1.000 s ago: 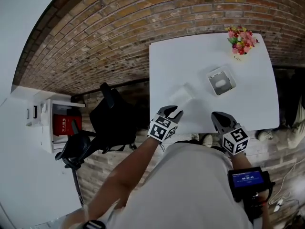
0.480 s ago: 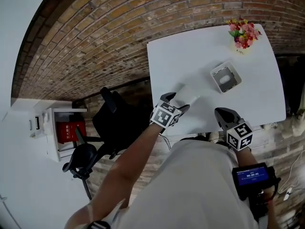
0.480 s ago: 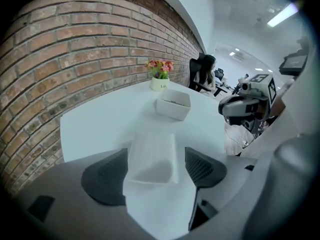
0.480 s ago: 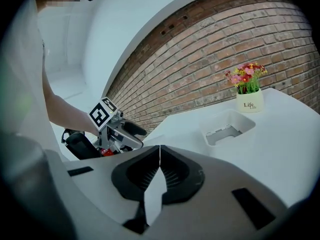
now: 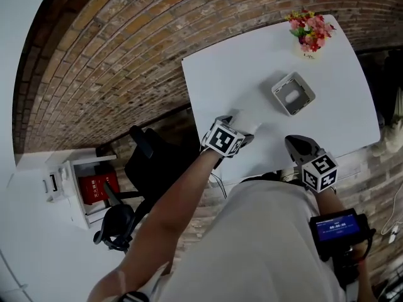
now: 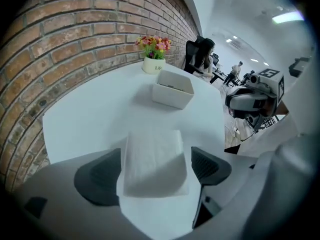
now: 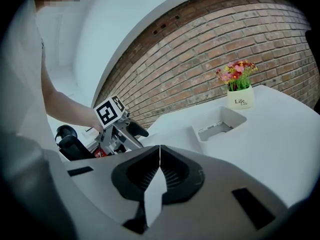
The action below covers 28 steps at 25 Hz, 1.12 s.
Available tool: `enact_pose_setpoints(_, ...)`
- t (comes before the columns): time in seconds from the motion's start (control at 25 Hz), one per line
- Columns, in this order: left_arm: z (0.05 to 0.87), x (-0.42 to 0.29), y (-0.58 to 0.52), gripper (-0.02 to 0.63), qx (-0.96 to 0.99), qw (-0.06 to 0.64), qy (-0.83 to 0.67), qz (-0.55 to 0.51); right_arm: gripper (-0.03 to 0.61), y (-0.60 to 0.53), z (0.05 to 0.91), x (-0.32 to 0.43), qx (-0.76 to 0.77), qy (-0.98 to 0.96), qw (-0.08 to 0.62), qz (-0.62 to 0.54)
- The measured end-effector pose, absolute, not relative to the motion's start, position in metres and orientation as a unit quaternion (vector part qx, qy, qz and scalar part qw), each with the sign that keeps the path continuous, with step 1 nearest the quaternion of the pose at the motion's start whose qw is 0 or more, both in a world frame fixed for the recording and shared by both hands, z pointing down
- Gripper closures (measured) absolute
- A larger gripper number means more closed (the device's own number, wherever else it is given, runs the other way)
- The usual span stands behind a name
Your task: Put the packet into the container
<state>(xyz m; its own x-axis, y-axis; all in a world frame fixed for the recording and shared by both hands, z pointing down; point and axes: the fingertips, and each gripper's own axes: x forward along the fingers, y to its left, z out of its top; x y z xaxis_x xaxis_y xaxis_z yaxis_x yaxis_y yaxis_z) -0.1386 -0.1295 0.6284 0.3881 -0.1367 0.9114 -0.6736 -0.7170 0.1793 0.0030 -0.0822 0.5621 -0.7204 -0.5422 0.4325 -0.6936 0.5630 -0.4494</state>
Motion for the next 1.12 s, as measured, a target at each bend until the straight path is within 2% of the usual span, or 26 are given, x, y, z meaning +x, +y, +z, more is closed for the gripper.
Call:
enact_pose_setpoints(0.32,0.646,-0.132,-0.129,0.146,0.774,0.277,-0.239,0.517,0.568,-0.08,0.567,0.01,0.371,-0.865,0.124,0.315)
enact_pose_setpoints(0.56,0.651,-0.135,-0.134,0.147,0.764,0.269,-0.253,0.528,0.568,-0.08,0.57,0.01,0.377,-0.862,0.125,0.316)
enact_pose_setpoints(0.84,0.645,-0.139,-0.133,0.219,0.778,0.26,-0.256,0.512,0.567,-0.079,0.568,0.003,0.38,-0.862,0.127,0.311)
enact_pose_setpoints(1.12,0.625,-0.137,-0.128,0.232,0.804,0.265,-0.259,0.465,0.568,-0.077,0.564,0.0,0.388,-0.859,0.138,0.305)
